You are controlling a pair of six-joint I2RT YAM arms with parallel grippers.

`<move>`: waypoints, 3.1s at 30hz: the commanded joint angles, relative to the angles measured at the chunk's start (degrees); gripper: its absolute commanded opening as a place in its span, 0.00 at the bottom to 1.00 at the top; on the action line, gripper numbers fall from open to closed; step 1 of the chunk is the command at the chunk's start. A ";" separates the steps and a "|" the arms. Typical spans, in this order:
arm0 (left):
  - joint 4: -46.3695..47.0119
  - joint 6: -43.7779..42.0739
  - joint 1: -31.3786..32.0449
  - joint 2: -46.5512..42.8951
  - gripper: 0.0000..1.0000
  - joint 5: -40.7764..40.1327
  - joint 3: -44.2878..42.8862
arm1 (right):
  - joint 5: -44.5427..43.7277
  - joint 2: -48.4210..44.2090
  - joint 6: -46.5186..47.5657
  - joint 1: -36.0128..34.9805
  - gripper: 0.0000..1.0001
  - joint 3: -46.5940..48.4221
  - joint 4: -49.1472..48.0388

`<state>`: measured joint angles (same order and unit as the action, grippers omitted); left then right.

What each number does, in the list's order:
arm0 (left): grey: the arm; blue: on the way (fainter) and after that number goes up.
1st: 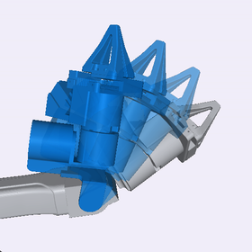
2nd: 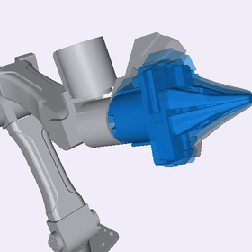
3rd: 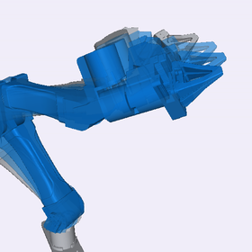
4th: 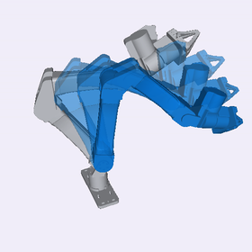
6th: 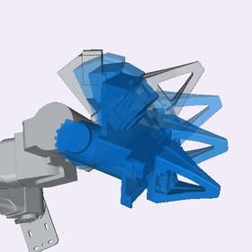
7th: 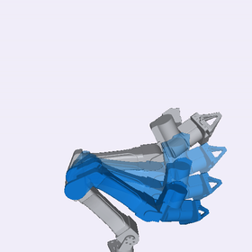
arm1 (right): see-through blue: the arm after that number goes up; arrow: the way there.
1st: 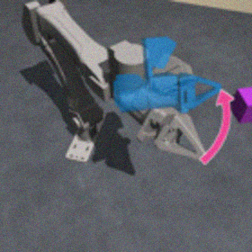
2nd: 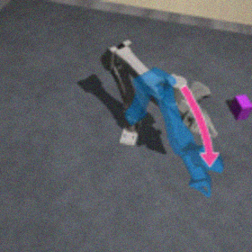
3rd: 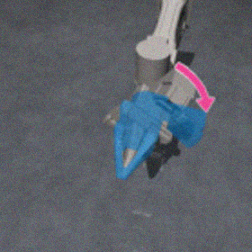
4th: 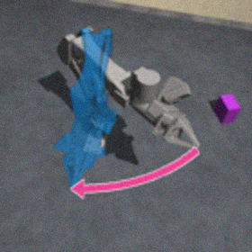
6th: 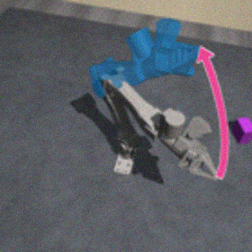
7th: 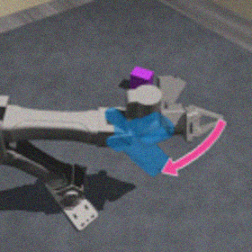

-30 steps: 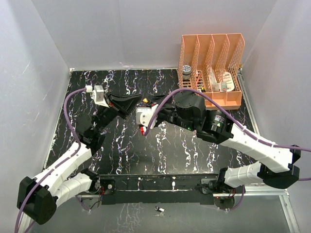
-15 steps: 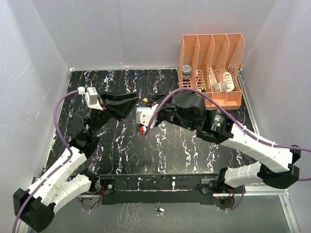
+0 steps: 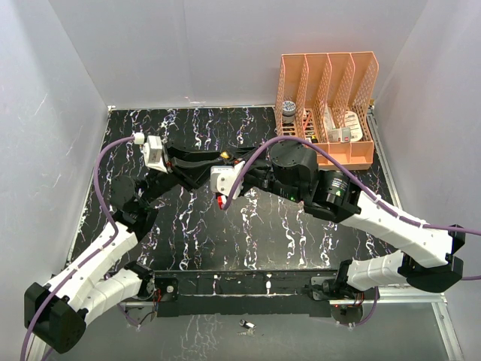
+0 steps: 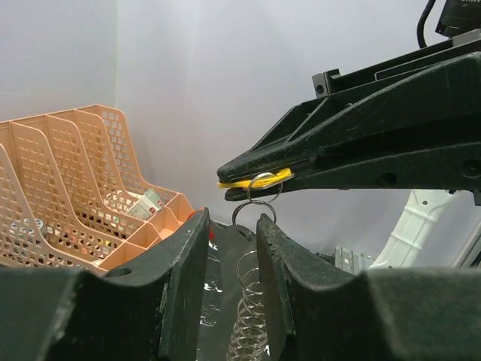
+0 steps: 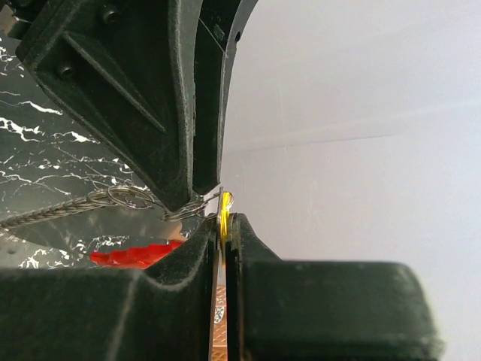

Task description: Remove the keys from the keyring

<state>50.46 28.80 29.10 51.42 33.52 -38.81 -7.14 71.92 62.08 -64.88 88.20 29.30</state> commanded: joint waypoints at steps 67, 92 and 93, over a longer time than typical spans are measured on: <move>7.10 6.10 -0.10 3.98 0.00 -9.36 -2.80 | -0.17 -3.26 1.71 -0.33 0.01 -2.78 -9.71; 23.18 12.31 -0.10 8.21 0.00 -14.39 -2.15 | 1.46 -1.40 -2.67 -0.33 0.00 -6.88 -10.95; 23.41 12.48 -0.14 8.23 0.00 -14.57 -2.17 | 1.48 -1.29 -2.86 -0.33 0.00 -7.12 -11.01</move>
<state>67.53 39.68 29.39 60.16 22.26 -39.64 -7.97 70.87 61.08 -64.64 82.56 20.32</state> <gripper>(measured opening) 0.020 0.034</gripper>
